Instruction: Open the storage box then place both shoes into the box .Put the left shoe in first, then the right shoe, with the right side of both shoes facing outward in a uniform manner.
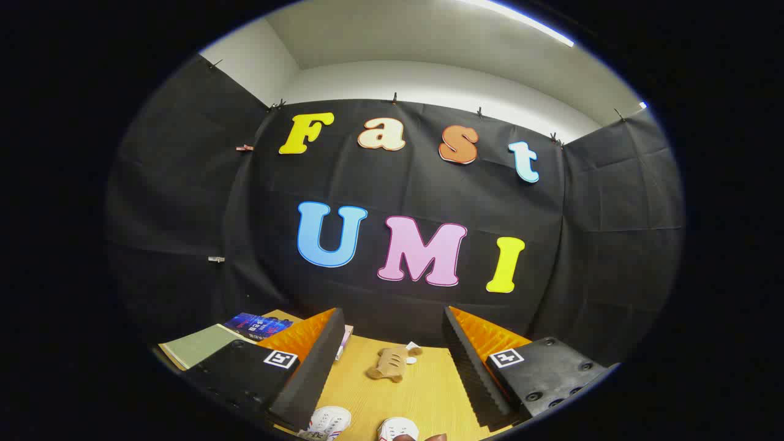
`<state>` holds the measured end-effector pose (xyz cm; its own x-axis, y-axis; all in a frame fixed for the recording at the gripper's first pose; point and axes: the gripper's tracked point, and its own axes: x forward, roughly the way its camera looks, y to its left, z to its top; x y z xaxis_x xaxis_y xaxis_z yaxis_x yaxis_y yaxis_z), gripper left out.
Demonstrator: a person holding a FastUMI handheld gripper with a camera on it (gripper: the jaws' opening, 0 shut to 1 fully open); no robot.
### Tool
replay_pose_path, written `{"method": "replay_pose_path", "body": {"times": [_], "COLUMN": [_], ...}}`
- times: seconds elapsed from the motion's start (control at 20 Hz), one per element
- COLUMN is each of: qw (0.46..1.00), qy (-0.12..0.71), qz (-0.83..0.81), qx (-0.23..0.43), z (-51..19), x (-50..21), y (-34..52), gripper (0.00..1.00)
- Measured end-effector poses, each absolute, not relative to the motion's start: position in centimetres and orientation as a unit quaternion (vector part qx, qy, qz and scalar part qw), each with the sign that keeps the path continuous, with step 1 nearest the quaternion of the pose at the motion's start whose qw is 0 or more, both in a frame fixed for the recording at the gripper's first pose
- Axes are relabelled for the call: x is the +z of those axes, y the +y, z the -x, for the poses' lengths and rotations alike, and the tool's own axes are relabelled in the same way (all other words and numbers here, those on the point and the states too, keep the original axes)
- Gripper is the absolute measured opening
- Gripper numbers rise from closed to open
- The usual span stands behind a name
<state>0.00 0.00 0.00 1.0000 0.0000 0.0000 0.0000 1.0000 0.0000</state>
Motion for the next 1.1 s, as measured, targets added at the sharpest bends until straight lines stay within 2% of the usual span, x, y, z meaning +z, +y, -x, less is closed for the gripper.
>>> {"method": "replay_pose_path", "body": {"times": [0.75, 1.1], "qw": [1.000, 0.998], "qy": [0.020, 0.060], "qz": [-0.010, -0.024], "qx": [-0.009, 0.005], "z": [0.4, 0.3], "x": [-1.1, -3.4], "y": [-0.4, 0.8], "gripper": [0.97, 0.97]}}
